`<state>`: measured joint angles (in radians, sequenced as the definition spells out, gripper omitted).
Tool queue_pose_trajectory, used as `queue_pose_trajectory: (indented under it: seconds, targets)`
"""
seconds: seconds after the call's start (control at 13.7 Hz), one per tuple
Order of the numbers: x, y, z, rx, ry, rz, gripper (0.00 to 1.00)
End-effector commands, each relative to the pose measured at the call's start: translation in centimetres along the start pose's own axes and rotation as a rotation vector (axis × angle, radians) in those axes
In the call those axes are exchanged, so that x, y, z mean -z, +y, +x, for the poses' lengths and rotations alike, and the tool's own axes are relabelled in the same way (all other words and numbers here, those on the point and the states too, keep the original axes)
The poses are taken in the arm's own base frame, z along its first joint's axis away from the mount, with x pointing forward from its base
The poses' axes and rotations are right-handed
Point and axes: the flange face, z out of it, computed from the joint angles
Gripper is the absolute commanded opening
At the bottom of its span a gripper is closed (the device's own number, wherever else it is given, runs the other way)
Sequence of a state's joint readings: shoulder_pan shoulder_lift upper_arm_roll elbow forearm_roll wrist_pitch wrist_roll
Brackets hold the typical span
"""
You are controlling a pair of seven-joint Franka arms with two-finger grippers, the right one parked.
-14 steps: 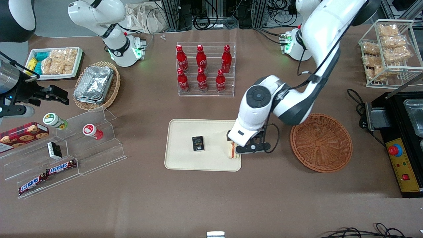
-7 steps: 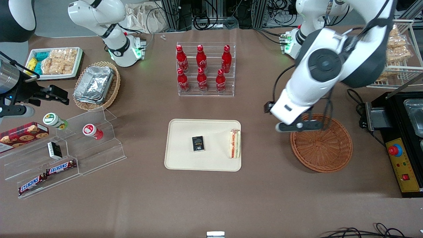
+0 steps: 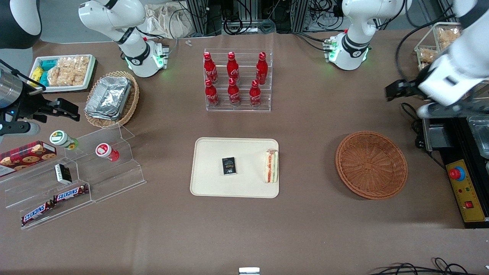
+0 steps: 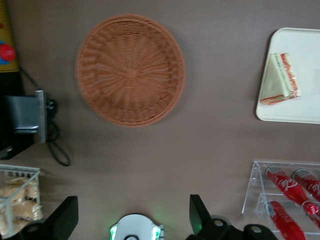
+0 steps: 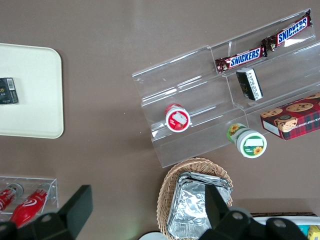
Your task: Place sandwich from basket to tray
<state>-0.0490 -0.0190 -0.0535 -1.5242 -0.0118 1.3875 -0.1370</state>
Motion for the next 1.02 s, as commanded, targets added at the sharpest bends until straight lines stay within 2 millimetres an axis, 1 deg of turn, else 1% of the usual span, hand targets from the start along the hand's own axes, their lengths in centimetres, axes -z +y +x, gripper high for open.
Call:
queue_pose_trajectory:
  seconds: [0.0,0.22,0.44,0.95]
  targets:
    - [0.92,-2.01,-2.69,0.009,0.005,-0.021,1.00]
    - [1.15,-1.56,-1.80,0.001,0.013,-0.017,1.00]
    - [1.48,-1.38,-1.83,-0.007,0.019,-0.019,1.00]
    - [1.34,-1.09,-1.80,-0.009,0.017,-0.015,1.00]
